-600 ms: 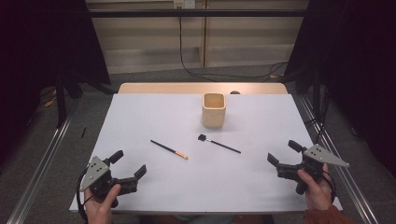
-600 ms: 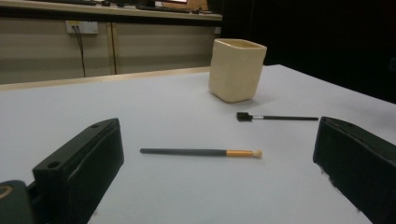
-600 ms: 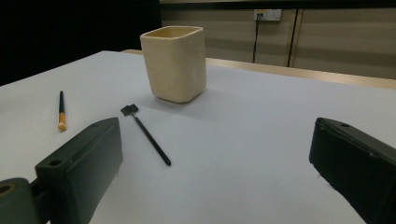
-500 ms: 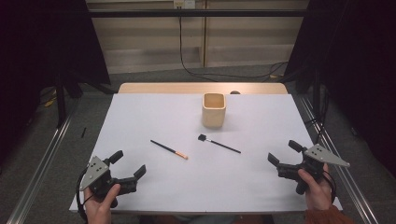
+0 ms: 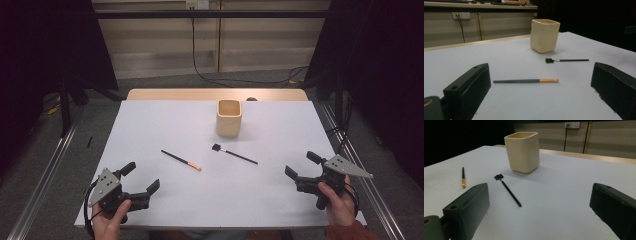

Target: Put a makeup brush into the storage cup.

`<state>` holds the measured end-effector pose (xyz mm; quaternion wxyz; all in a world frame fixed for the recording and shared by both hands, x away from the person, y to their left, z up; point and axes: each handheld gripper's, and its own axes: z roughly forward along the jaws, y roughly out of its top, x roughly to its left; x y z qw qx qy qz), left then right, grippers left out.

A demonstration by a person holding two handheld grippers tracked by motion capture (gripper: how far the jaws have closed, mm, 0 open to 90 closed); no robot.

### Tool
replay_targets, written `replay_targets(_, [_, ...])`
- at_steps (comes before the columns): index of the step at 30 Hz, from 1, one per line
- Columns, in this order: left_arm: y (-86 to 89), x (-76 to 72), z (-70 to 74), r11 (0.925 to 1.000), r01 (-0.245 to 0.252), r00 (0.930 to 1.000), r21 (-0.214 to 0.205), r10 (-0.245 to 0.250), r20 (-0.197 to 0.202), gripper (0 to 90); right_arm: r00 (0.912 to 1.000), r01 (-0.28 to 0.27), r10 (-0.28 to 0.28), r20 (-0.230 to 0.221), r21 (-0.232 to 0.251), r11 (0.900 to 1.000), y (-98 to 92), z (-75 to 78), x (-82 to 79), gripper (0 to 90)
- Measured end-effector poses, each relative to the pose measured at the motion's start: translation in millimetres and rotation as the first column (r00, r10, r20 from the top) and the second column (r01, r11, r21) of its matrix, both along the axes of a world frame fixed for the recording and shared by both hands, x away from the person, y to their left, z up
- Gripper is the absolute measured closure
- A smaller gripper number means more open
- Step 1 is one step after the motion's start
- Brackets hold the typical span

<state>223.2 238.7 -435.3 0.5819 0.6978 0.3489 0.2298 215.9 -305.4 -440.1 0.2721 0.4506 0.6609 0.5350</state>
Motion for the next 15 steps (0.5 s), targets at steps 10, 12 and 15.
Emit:
replay_targets(10, [-12.4,8.7,10.1,0.9988,0.048,0.9987,0.01,-0.048,0.015,2.7,0.9998,-0.019,0.019,0.004,-0.019,0.9996,0.2,-0.5,-2.9,1.8])
replay_targets(12, [-17.0,13.3,12.7,0.9979,0.059,0.9981,0.028,-0.059,0.013,2.4,0.9996,-0.027,0.027,0.004,-0.024,0.9994,0.5,-0.4,-3.2,1.8])
replay_targets(15, [-23.1,18.9,20.1,0.9954,0.093,0.9951,0.024,-0.093,0.033,1.7,0.9994,-0.034,0.034,0.002,-0.028,0.999,1.4,-0.2,-4.1,2.0])
